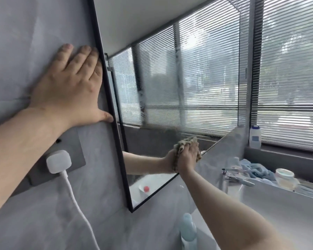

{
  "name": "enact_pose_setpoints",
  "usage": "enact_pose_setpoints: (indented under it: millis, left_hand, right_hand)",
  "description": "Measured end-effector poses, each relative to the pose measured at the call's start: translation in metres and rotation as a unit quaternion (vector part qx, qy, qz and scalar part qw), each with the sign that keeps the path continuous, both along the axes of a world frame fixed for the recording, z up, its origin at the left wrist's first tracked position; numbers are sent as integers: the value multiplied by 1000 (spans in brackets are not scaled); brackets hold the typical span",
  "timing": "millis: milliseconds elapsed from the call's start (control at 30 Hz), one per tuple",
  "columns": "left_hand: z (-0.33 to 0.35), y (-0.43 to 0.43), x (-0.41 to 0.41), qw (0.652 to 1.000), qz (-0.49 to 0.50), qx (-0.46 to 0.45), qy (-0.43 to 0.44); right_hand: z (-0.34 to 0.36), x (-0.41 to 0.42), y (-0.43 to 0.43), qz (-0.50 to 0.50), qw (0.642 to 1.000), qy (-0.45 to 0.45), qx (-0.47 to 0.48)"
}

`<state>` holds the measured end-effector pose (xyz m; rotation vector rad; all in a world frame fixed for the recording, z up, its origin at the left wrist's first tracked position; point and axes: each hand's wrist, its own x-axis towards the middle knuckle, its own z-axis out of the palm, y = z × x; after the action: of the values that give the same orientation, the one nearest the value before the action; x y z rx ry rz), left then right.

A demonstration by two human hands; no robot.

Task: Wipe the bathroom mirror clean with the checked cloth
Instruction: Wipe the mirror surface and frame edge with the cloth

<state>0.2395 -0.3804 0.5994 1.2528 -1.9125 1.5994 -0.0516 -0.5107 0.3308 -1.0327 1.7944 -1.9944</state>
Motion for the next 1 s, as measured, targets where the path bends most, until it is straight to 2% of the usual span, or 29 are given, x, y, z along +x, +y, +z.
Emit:
enact_pose_setpoints:
  millis: [100,200,467,667,900,1000]
  left_hand:
    - [1,1,0,1000,5,4,-1]
    - [2,2,-1,1000,14,4,-8]
    - [3,7,-1,999,29,7,-17]
    - [3,7,1,999,30,12,-24]
    - [3,12,1,998,35,29,-32]
    - [3,12,2,998,29,40,-30]
  right_hand:
    - [-16,31,18,12,1000,14,15]
    - [-19,69,40,5,998,62,-17]
    - [-43,184,107,61,983,154,-85]
    - [-4,181,115,74,974,196,-80]
    - [102,99,61,28,990,107,-82]
    - [89,56,34,-1,998,-21,-58]
